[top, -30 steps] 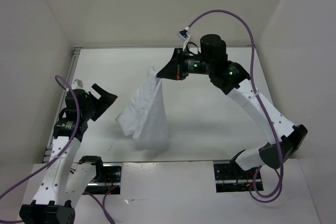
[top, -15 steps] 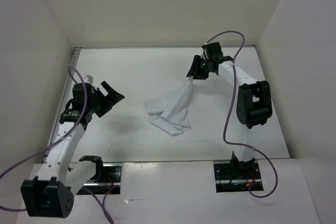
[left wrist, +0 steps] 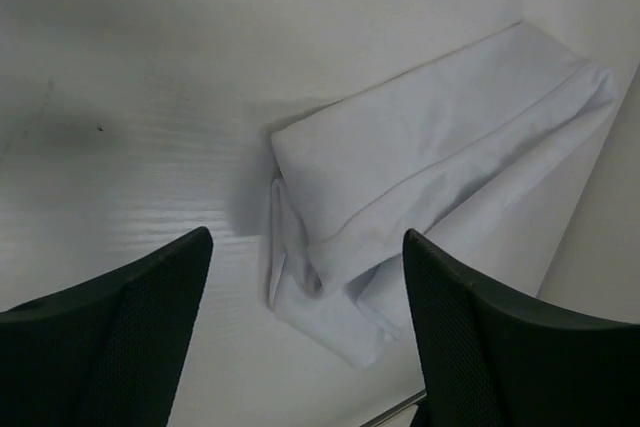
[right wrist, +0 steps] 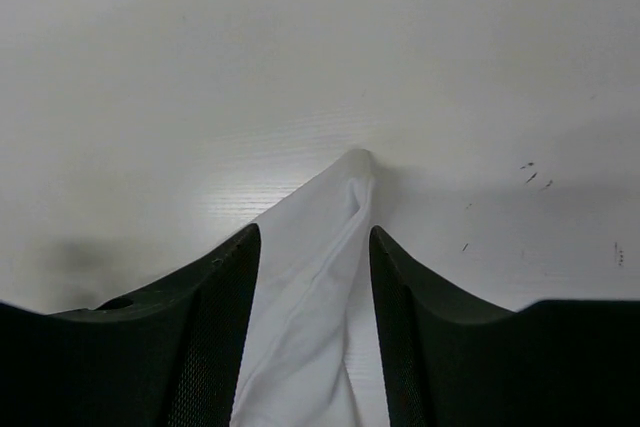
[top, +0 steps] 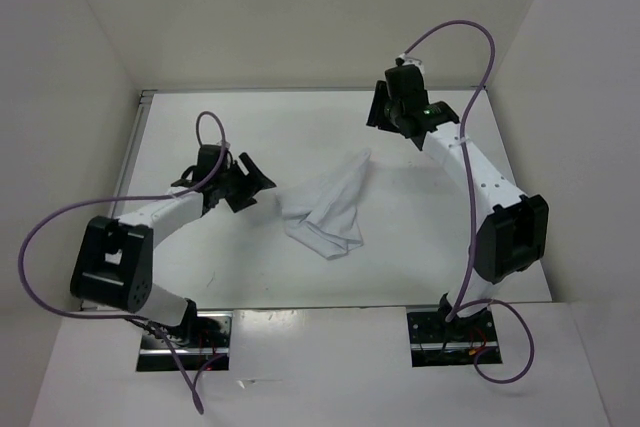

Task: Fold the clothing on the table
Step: Flatten the skirt out

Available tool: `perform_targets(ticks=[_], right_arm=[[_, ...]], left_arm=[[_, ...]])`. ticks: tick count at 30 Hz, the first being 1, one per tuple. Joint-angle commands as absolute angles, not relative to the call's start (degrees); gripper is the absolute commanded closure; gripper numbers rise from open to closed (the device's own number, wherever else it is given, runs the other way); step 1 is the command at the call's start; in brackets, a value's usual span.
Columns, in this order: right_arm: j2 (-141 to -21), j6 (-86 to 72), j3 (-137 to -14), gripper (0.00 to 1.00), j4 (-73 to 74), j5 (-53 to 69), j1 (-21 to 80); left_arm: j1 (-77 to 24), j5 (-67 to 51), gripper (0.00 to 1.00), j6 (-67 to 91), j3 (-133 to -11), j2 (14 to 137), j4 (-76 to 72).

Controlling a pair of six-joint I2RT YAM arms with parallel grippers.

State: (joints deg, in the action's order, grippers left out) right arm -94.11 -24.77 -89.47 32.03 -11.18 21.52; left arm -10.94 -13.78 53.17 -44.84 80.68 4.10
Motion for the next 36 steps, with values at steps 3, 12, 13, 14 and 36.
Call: perform_targets(ticks=[3,12,13,14,36], right_arm=[[-93.96,-24.26,-89.38,0.47,34.63,-14.59,21.09],[-94.57,-23.73,-88.86,0.47,35.16,-15.21,20.57],[-95.09,-23.73,-88.86,0.47,35.16,-15.21,20.57],[-95.1,-23.73,-88.86,0.47,35.16,-15.21,20.57],[-108.36,-22.32,-90.35,0.44,32.09,8.17,11.26]], left_arm=[[-13.71,-13.45,0.21,61.08,-45.44,88.93,-5.71],[-15.56,-11.95,0.48,65.03,-47.19,96.67,-9.23],[-15.56,-12.74,0.51,65.04,-47.2,97.46,-9.23],[-15.56,-12.74,0.55,65.04,-47.81,98.86,-9.84],[-8.79,-13.18,1.0,56.51,-71.27,110.2,-5.98]])
